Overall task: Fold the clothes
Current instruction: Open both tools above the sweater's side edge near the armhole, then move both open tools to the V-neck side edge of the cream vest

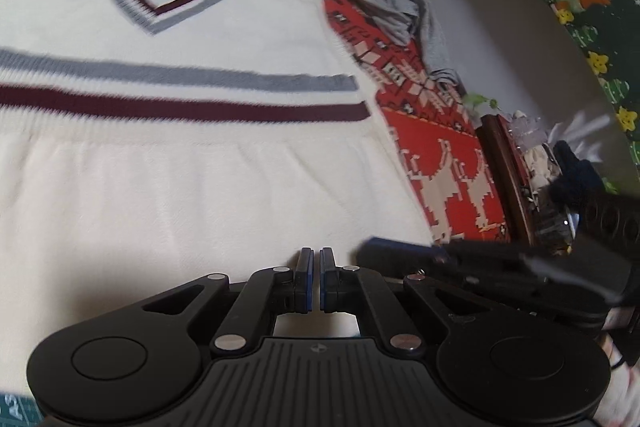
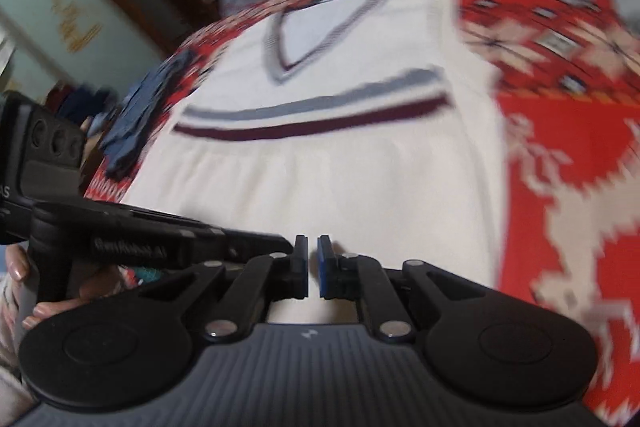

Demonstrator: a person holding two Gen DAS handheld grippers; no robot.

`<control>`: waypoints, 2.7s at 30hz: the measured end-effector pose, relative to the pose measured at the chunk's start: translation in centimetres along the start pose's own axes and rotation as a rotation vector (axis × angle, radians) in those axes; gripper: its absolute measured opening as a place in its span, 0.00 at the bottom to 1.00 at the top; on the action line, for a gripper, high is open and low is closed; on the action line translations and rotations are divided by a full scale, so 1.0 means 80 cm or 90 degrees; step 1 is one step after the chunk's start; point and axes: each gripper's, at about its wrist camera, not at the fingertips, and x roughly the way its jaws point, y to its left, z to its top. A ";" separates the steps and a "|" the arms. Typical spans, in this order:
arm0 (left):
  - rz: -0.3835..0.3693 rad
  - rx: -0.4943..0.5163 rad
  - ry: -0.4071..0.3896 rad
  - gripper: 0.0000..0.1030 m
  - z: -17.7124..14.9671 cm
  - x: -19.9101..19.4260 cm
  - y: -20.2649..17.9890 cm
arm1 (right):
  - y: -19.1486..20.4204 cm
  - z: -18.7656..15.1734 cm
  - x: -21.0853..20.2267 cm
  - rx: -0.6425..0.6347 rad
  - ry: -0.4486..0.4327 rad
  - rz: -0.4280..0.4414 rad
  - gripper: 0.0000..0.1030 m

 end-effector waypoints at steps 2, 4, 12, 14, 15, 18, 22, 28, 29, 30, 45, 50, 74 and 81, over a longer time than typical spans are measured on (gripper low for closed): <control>-0.010 0.012 0.003 0.02 0.007 0.005 -0.007 | -0.007 -0.014 -0.014 0.026 -0.032 -0.047 0.07; -0.028 0.026 0.012 0.02 0.013 0.014 -0.017 | -0.015 -0.028 -0.028 0.054 -0.059 -0.085 0.07; -0.027 0.099 0.035 0.02 0.043 0.050 -0.028 | -0.041 -0.061 -0.055 0.158 -0.116 -0.130 0.07; -0.021 0.115 0.031 0.02 0.057 0.051 -0.024 | -0.043 -0.065 -0.055 0.163 -0.120 -0.135 0.07; -0.018 0.122 0.029 0.02 0.064 0.053 -0.022 | -0.044 -0.067 -0.055 0.166 -0.122 -0.135 0.06; -0.018 0.143 0.030 0.02 0.087 0.060 -0.018 | -0.047 -0.070 -0.056 0.179 -0.129 -0.131 0.03; -0.016 0.164 0.031 0.02 0.106 0.065 -0.023 | -0.049 -0.072 -0.056 0.195 -0.136 -0.131 0.03; -0.068 0.192 0.057 0.02 0.095 0.060 -0.045 | -0.047 -0.069 -0.060 0.215 -0.159 -0.137 0.07; -0.057 0.204 0.061 0.02 0.091 0.065 -0.048 | -0.047 -0.068 -0.059 0.216 -0.161 -0.138 0.07; -0.046 0.216 0.064 0.02 0.088 0.070 -0.050 | -0.047 -0.066 -0.056 0.217 -0.161 -0.139 0.07; 0.021 0.225 -0.067 0.67 0.079 -0.005 -0.040 | -0.004 -0.048 -0.068 0.128 -0.203 -0.192 0.60; 0.055 0.228 -0.101 0.72 0.050 -0.041 -0.016 | 0.028 -0.039 -0.077 0.058 -0.234 -0.203 0.94; 0.122 0.274 -0.234 0.98 -0.017 -0.158 0.104 | 0.045 -0.028 -0.057 -0.091 -0.222 -0.267 0.99; 0.139 0.280 -0.231 0.98 -0.002 -0.170 0.123 | 0.033 -0.001 -0.055 -0.102 -0.194 -0.263 0.99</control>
